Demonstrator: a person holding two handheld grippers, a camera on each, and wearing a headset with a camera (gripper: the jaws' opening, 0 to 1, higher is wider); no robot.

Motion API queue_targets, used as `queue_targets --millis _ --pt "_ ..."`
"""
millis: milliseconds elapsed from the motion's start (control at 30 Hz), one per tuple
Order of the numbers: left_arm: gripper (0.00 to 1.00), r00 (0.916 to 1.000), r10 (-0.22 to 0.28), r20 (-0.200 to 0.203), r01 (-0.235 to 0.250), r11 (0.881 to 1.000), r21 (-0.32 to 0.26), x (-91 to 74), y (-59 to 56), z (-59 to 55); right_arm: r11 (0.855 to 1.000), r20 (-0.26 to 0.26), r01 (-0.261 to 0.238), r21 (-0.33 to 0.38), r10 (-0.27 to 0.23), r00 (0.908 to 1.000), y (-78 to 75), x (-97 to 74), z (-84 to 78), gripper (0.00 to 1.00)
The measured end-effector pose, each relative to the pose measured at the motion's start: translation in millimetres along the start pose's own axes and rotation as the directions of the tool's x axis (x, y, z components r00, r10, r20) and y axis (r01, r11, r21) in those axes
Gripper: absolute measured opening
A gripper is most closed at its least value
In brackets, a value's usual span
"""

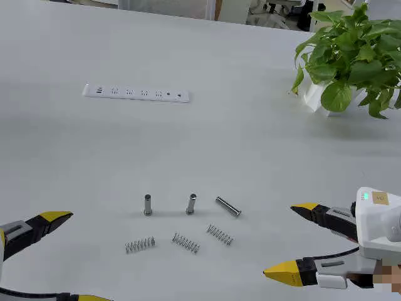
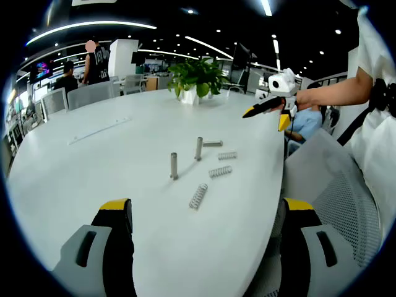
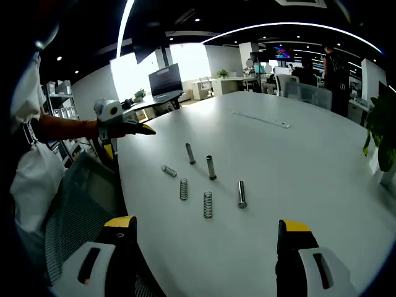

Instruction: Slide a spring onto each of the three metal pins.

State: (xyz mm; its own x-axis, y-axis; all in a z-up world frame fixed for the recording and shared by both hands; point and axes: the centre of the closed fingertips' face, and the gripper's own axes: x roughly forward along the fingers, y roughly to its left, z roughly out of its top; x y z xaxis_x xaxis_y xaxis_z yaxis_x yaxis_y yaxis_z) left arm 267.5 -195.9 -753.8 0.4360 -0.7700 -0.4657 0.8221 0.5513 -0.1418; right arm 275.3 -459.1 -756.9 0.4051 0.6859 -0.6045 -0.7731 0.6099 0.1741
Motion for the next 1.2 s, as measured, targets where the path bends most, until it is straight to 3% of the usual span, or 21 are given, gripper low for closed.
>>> queue_targets --millis 833,1200 --pt "0.99 0.9997 -0.024 0.002 0.024 1.0 -0.015 4.6 -2.3 -0.8 1.0 -0.041 -0.012 -0.012 0.012 0.9991 -2.6 3.5 -3.1 0.91" --pt "0.98 0.9996 -0.028 0.005 0.028 1.0 -0.013 4.7 -2.5 0.1 1.0 -0.056 -0.019 -0.025 0.018 0.9982 -9.2 10.9 8.7 0.87"
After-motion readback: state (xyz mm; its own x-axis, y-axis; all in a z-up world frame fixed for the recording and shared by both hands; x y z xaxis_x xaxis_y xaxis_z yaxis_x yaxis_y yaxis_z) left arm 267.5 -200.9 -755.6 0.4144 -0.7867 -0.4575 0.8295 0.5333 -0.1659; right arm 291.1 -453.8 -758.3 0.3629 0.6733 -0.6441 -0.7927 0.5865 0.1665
